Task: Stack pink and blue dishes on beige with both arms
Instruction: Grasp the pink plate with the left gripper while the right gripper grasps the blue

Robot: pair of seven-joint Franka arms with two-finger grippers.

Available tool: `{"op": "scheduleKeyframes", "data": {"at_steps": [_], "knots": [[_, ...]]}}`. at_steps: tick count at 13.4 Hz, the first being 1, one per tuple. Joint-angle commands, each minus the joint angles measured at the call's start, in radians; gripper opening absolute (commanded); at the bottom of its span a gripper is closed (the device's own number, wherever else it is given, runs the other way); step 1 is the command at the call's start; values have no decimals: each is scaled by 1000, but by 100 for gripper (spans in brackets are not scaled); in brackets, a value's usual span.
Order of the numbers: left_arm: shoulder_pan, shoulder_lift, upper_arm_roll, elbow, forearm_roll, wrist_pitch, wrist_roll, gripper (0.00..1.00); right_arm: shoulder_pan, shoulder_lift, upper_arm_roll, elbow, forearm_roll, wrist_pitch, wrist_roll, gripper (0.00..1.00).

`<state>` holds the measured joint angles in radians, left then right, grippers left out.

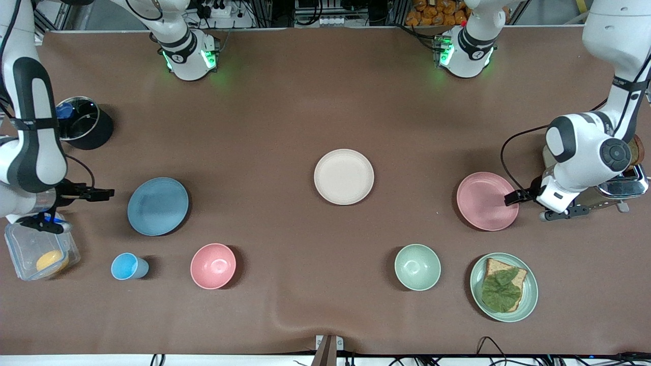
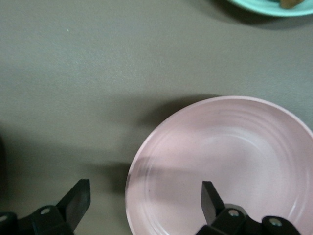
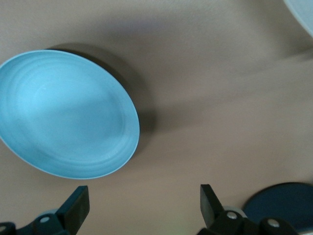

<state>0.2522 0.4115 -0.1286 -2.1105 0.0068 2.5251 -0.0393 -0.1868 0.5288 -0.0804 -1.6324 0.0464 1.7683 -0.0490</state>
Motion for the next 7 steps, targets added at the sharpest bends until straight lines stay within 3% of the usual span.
{"op": "scheduleKeyframes", "data": {"at_steps": [1, 6, 7], "knots": [[42, 6, -11, 0, 15, 12, -5, 100, 6, 51, 5, -14, 80, 45, -6, 100], [47, 33, -13, 1, 15, 29, 1, 100, -8, 118, 4, -15, 89, 98, -46, 100], [48, 35, -13, 1, 15, 29, 1, 96, -8, 125, 5, -15, 90, 106, -48, 100]]}}
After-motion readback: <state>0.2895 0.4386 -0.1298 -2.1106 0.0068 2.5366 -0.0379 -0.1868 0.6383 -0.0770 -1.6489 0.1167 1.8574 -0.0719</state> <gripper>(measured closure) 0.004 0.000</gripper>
